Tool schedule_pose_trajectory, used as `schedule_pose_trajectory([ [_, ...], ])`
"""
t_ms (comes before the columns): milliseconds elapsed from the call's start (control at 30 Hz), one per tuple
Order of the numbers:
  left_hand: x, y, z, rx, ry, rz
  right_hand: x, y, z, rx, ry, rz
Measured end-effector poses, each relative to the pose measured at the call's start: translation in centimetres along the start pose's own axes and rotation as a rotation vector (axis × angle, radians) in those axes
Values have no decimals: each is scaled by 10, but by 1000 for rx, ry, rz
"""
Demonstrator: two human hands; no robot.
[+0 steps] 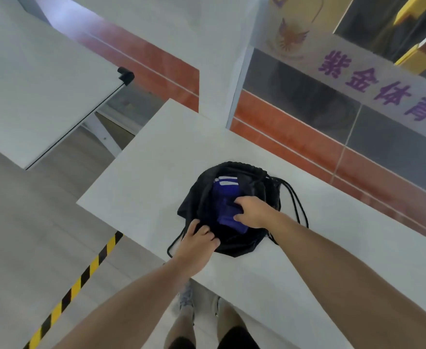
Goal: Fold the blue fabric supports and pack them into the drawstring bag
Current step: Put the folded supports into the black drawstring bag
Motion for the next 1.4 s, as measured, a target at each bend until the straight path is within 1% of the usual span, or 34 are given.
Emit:
schedule_pose_trajectory([
  [100,-16,2,11,118,55,99,8,-5,0,-74,43,20],
  [133,-20,0,14,122,79,117,10,-7,0,-78,45,26],
  [267,-24,-19,4,66,148,62,9,-12,-6,-83,20,38],
  [367,-24,-26,-7,36,185,66,5,-19,-8,-52,-78,-10],
  [500,-25,-23,-12,39,258,126,7,-35,1,-126,-247,-6],
  [600,-28,-25,-9,2,316,122,16,-41,10,-135,-288,22],
  [667,-32,-27,-10,-51,354,120,21,-45,14,-182,-216,77],
  [733,-35,-28,-14,-93,406,106,16,-52,16,-264,-77,131],
  [800,-35,-31,-22,-165,471,66,5,-55,16,-366,87,118],
  [867,-31,-37,-35,-267,509,-30,-8,-49,11,-411,251,77],
  [933,-24,-44,-50,-409,442,-218,-20,-31,-2,-328,382,93],
  [967,-19,-47,-55,-479,370,-318,-25,-19,-12,-232,438,140],
  [1033,-7,-50,-62,-603,253,-481,-33,10,-31,-15,526,309],
  [1100,2,-51,-64,-659,209,-574,-37,38,-40,206,524,458],
  [1133,5,-51,-64,-656,203,-604,-33,51,-39,348,492,481],
  [1200,10,-52,-59,-709,215,-641,-24,67,-36,647,445,442],
  [1233,11,-55,-56,-779,231,-655,-19,72,-36,732,437,409],
  [1300,12,-62,-50,-892,241,-694,-11,76,-34,789,405,358],
  [1400,13,-70,-51,-822,203,-692,-12,76,-32,837,394,332],
])
Point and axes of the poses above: each hand's wrist, its own x-axis towards the middle knuckle, its own z-axis out of the palm, y = z × x, the point moved 4 cm from there along x, towards the middle knuckle, and after that the axes turned 12 degrees about -y, right-handed, at the moved point
